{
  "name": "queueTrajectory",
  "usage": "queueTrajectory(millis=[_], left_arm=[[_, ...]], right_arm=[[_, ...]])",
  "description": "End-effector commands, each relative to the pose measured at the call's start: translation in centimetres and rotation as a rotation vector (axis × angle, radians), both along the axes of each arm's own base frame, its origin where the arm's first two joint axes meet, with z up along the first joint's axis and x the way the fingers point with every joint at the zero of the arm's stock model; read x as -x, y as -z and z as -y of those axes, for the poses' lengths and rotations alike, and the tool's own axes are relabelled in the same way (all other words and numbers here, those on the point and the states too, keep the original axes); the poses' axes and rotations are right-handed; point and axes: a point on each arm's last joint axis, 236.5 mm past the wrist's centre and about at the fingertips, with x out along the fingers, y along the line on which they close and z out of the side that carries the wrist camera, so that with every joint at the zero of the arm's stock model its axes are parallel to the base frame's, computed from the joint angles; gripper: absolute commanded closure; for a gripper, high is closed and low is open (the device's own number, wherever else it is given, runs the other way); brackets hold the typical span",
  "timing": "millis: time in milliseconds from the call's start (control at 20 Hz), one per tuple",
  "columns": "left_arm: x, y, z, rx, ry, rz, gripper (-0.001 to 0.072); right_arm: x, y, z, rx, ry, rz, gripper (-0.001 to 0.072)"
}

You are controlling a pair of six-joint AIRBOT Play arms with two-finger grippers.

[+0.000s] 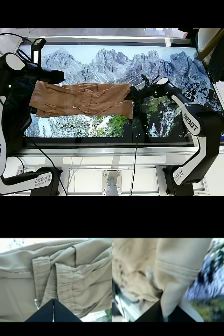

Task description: Fold the clothes and pants, and hang the long-sleeved shirts on hangers.

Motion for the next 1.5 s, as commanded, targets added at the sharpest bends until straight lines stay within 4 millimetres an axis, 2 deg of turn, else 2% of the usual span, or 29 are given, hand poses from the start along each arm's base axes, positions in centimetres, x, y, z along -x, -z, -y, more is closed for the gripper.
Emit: queueTrajectory(millis=[0, 150, 250, 350, 500, 600, 650, 750, 800, 900, 1050, 1150, 1250, 1450], left_arm=[[0.6, -0.1, 1.1, -0.001, 0.029, -0.010, 0.0695], [2.5, 0.6, 5.2, -0.005, 0.135, -0.051, 0.0695], [3.7, 1.4, 9.1, -0.008, 0.226, -0.061, 0.0695], [5.4, 3.3, 13.9, -0.016, 0.336, -0.095, 0.0694], [7.7, 8.3, 20.8, -0.041, 0.481, -0.158, 0.0695], [9.1, 12.6, 24.4, -0.063, 0.547, -0.205, 0.0695], [9.6, 14.6, 25.6, -0.074, 0.566, -0.225, 0.0695], [10.3, 17.6, 26.6, -0.091, 0.582, -0.264, 0.0695], [10.4, 18.3, 26.7, -0.096, 0.583, -0.275, 0.0695], [9.6, 17.9, 26.3, -0.089, 0.565, -0.261, 0.0695], [6.6, 14.5, 23.6, -0.059, 0.489, -0.198, 0.0695], [4.8, 11.1, 20.3, -0.038, 0.422, -0.154, 0.0695], [3.4, 7.0, 16.1, -0.021, 0.343, -0.104, 0.0695], [1.9, -1.1, 7.1, 0.001, 0.159, 0.038, 0.0695]], right_arm=[[3.1, -3.6, 2.5, 0.013, -0.106, -0.016, 0.0684], [4.2, -8.7, 5.0, 0.007, -0.101, 0.029, 0.0684], [5.2, -11.8, 6.4, 0.003, -0.086, 0.055, 0.0684], [6.1, -14.1, 7.7, 0.004, -0.053, 0.052, 0.0684], [6.0, -16.0, 8.4, 0.007, 0.030, 0.052, 0.0684], [6.2, -16.7, 7.3, -0.017, 0.014, 0.057, 0.0684], [6.3, -17.0, 6.5, -0.034, 0.004, 0.063, 0.0684], [5.5, -17.7, 4.7, -0.064, 0.013, 0.098, 0.0684], [4.8, -18.1, 3.8, -0.078, 0.028, 0.125, 0.0684], [3.7, -18.3, 1.9, -0.077, 0.047, 0.178, 0.0684], [2.6, -18.6, -1.5, -0.061, 0.023, 0.312, 0.0684], [1.1, -19.1, -3.8, -0.049, 0.055, 0.413, 0.0684], [0.1, -19.7, -7.0, -0.041, 0.089, 0.508, 0.0684], [1.0, -18.0, -15.1, -0.024, 0.048, 0.637, 0.0685]])
